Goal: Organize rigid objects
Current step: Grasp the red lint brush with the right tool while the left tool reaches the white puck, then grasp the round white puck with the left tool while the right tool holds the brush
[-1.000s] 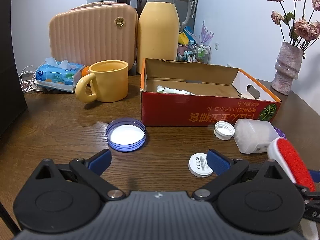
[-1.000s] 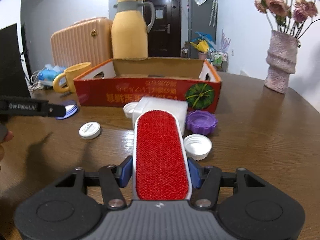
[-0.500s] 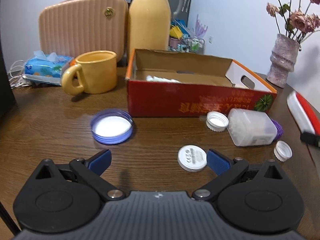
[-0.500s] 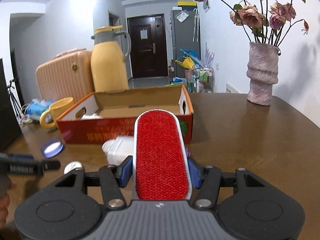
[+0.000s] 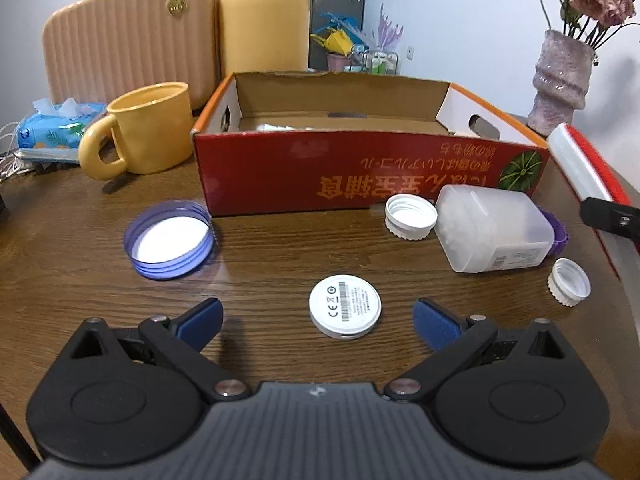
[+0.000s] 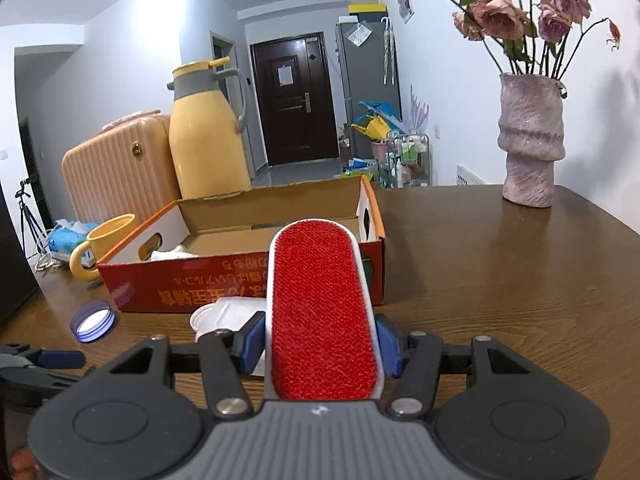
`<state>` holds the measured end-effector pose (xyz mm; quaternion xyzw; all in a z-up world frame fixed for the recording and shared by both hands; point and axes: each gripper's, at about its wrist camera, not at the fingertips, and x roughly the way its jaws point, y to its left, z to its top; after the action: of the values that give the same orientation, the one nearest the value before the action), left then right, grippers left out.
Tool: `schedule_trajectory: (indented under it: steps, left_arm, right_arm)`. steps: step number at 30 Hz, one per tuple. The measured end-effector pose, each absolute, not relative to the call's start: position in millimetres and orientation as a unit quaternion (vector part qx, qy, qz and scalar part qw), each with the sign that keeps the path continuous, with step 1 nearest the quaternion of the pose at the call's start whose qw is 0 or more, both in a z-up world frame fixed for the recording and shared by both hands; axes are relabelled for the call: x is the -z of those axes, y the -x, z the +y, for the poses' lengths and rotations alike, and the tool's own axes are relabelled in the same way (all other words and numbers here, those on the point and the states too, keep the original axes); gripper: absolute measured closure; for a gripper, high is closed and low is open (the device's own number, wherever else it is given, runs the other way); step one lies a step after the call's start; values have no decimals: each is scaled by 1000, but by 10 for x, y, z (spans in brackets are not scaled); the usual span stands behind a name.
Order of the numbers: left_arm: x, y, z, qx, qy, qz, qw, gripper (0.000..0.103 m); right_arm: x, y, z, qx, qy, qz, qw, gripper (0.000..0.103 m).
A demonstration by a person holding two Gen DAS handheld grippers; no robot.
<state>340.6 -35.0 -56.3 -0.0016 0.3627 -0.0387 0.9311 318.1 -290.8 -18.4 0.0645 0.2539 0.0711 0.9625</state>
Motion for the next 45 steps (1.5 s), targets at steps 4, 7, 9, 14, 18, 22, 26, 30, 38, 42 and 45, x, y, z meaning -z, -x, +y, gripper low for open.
schedule_trajectory:
  steps: [4, 7, 9, 14, 18, 22, 26, 30, 38, 42, 45]
  left_arm:
    - [604, -3490, -393, 31, 1, 372, 928, 0]
    - [634, -3532, -424, 24, -3, 377, 926, 0]
    - [644, -3546, -445, 20, -11, 376, 926, 0]
    - [658, -3564, -489, 24, -17, 371, 928, 5]
    - [611, -3551, -515, 41, -21, 360, 932, 49]
    - [575, -3519, -524, 54, -21, 353, 934, 63]
    - [567, -3510, -502, 55, -14, 354, 933, 63]
    - [552, -3499, -472, 55, -8, 353, 934, 63]
    - [465, -3427, -421, 61, 2, 338, 939, 63]
    - [413, -3399, -366, 57, 13, 329, 942, 63]
    - [358, -3369, -335, 56, 20, 320, 945, 63]
  right_arm:
    - [192, -3133, -2921, -65, -67, 245, 965, 47]
    - [215, -3157, -2950, -59, -73, 251, 964, 47]
    - [220, -3161, -2958, -56, -75, 251, 964, 47]
    - [248, -3171, -2945, -52, -76, 256, 962, 47]
    - [273, -3186, -2961, -49, -81, 259, 961, 47]
    - [289, -3186, -2958, -50, -79, 258, 962, 47]
    - [312, -3173, -2939, -49, -77, 259, 962, 47]
    - [312, -3162, -2946, -49, -79, 256, 962, 47]
    - [302, -3137, -2955, -51, -82, 250, 963, 47]
    - [288, -3116, -2965, -53, -85, 245, 964, 47]
    - [268, -3105, -2964, -58, -87, 242, 965, 47]
